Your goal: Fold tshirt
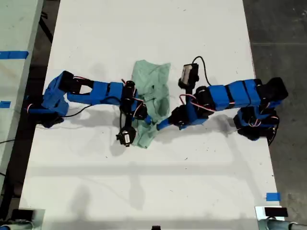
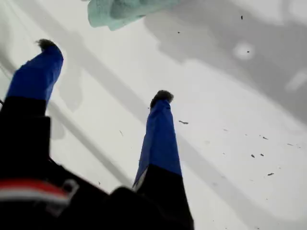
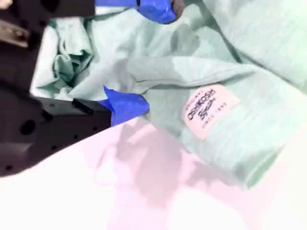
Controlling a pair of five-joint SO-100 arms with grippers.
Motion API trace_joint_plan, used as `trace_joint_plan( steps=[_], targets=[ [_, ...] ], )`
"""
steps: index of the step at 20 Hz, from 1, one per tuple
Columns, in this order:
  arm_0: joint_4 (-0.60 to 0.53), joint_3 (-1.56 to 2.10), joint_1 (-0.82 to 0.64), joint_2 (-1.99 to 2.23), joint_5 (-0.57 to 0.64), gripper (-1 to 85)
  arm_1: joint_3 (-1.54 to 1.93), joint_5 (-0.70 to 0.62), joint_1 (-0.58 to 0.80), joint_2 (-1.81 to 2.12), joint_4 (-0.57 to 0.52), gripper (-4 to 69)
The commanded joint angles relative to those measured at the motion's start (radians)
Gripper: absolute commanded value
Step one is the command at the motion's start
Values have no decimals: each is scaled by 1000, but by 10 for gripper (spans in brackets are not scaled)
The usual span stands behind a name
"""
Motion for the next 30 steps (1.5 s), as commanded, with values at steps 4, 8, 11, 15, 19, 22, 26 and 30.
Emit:
trace_joint_plan(
  steps=[4,8,11,15,19,22,26,30],
  targets=[
    [172,-8,44,264,-12,224,-26,2,-12,74,-23,338],
    [267,12,72,337,-17,247,-67,15,-20,58,-17,336],
    [307,46,95,390,-35,255,-129,20,-26,17,-3,336],
    [276,52,101,359,-26,270,-238,-3,-28,-89,2,336],
    [201,54,86,259,6,279,-345,-34,-15,-236,-11,336],
    [161,63,74,176,9,287,-373,-66,0,-336,-69,336],
    [84,117,52,104,14,293,-403,-104,29,-468,-143,336],
    [-18,167,31,52,37,295,-479,-158,64,-594,-199,336]
  ],
)
